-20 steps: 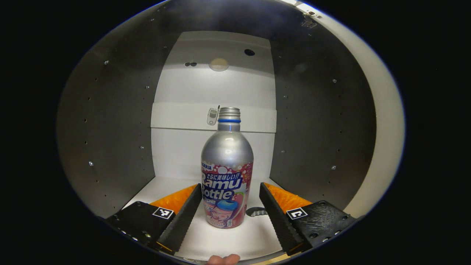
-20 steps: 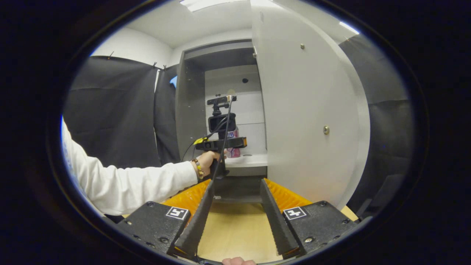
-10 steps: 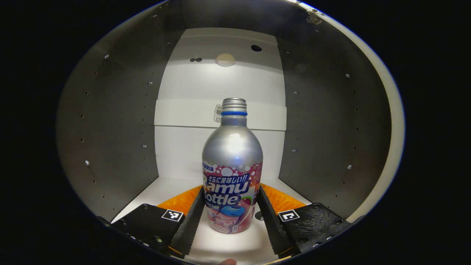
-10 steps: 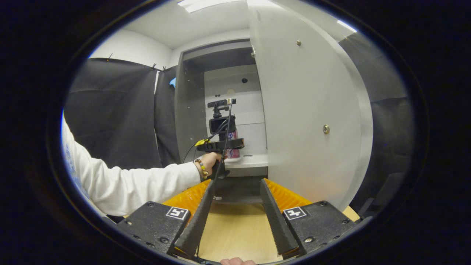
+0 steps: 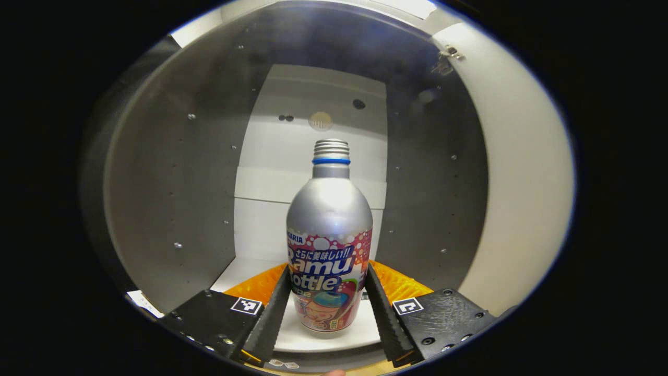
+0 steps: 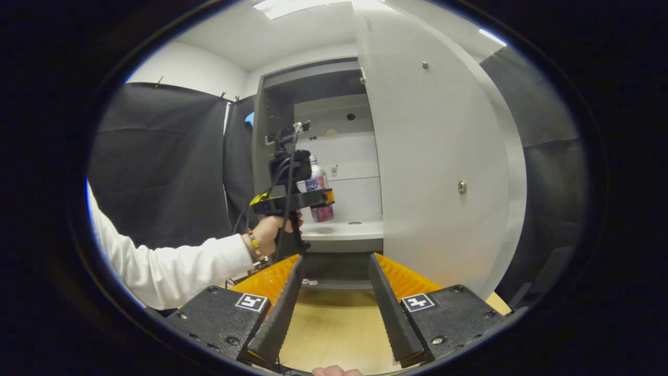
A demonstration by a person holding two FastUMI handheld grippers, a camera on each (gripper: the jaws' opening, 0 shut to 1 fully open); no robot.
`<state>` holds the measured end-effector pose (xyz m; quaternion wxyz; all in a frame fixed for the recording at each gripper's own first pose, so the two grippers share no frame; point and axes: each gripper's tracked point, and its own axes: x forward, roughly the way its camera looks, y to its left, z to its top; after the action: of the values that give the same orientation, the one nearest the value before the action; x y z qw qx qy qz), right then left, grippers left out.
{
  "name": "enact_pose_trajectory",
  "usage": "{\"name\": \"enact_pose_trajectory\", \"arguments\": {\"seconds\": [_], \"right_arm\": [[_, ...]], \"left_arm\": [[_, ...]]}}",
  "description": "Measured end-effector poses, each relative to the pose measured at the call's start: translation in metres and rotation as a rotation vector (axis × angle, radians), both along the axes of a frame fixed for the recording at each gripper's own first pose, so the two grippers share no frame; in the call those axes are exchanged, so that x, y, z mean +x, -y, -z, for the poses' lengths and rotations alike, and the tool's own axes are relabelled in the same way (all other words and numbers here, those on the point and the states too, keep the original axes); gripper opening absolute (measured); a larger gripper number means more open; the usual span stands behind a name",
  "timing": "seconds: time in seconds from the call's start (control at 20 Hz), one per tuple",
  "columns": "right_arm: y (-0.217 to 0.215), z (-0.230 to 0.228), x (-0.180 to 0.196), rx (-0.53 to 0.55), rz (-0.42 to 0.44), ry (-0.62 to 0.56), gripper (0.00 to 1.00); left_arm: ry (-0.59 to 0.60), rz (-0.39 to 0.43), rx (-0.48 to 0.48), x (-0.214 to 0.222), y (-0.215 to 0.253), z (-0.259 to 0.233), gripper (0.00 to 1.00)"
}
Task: Open the cabinet door with the right hand, grasp the bottle in the cabinet with the left hand and place it on the coaster, then close the cabinet door with the right hand.
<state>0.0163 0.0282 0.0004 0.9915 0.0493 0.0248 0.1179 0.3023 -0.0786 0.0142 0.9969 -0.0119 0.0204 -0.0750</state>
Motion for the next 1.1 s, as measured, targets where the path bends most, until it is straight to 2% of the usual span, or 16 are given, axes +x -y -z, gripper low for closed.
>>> {"name": "enact_pose_trajectory", "arguments": {"seconds": [0.15, 0.35, 0.45, 0.6, 0.8, 0.9, 1.1], "right_arm": [[-0.002, -0.003, -0.005, -0.001, -0.018, 0.014, 0.80], [-0.007, -0.008, -0.013, -0.010, -0.043, 0.034, 0.80], [-0.013, -0.010, -0.019, -0.008, -0.065, 0.042, 0.80], [-0.022, -0.012, -0.025, -0.018, -0.092, 0.050, 0.80], [-0.037, -0.011, -0.030, -0.023, -0.128, 0.052, 0.80], [-0.044, -0.009, -0.032, -0.027, -0.142, 0.046, 0.80], [-0.055, -0.008, -0.036, -0.026, -0.163, 0.044, 0.80]], "left_arm": [[0.044, 0.014, 0.029, -0.058, -0.013, -0.017, 0.76], [0.033, -0.005, 0.036, -0.134, -0.042, 0.000, 0.76], [0.010, -0.038, 0.045, -0.173, -0.066, 0.019, 0.76], [-0.018, -0.139, 0.085, -0.219, -0.112, 0.058, 0.75], [0.015, -0.261, 0.129, -0.260, -0.156, 0.104, 0.76], [-0.025, -0.309, 0.148, -0.272, -0.175, 0.143, 0.76], [-0.119, -0.373, 0.093, -0.284, -0.198, 0.206, 0.76]]}}
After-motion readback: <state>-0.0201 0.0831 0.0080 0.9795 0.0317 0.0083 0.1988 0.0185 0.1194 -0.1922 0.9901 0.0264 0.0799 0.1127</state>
